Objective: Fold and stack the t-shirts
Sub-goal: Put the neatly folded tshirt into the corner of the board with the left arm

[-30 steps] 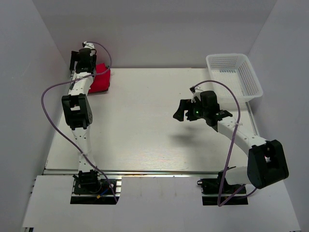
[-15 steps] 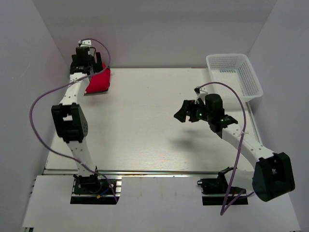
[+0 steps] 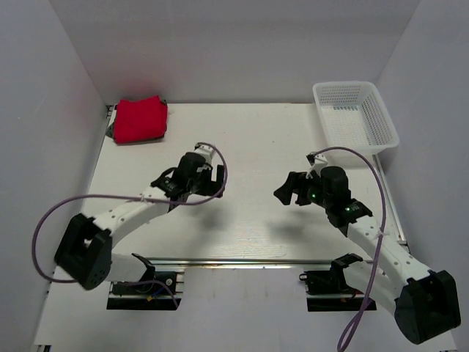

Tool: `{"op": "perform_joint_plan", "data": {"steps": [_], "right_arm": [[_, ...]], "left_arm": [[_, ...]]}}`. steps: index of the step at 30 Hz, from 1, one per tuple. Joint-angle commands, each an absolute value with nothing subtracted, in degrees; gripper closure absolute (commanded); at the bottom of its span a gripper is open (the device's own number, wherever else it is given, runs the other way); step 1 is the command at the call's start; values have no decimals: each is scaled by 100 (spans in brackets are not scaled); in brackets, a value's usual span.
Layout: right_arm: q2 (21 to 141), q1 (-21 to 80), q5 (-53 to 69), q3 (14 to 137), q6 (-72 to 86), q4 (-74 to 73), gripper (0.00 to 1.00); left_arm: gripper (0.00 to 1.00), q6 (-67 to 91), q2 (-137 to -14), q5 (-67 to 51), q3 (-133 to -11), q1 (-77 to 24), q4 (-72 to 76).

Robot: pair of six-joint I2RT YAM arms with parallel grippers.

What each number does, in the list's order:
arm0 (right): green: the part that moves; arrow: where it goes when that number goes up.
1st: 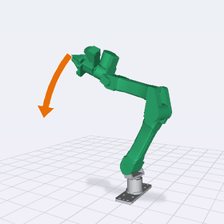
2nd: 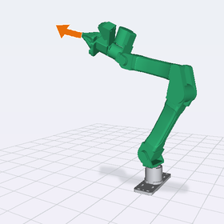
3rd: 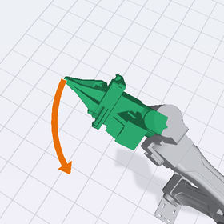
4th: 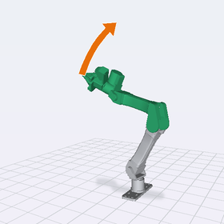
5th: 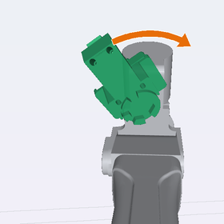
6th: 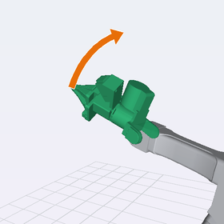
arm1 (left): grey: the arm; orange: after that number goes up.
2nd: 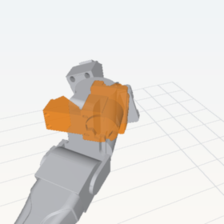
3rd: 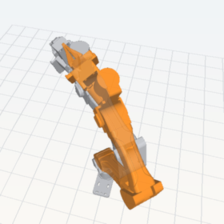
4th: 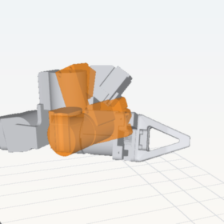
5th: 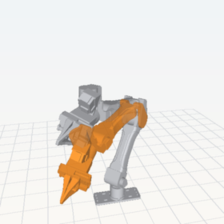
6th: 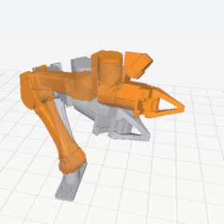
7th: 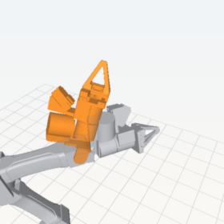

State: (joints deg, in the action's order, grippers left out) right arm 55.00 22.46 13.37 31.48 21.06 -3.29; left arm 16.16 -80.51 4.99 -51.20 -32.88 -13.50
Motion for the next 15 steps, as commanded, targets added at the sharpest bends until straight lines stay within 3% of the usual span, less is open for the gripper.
{"op": "perform_joint_plan", "data": {"steps": [1,15], "right_arm": [[4977,2224,1099,2814,2136,-255,10],[4193,2224,1195,2188,2171,290,10]], "left_arm": [[0,2108,-6771,579,-4633,-3620,-800],[0,1943,-6557,2109,-4649,-4342,-1503]]}}
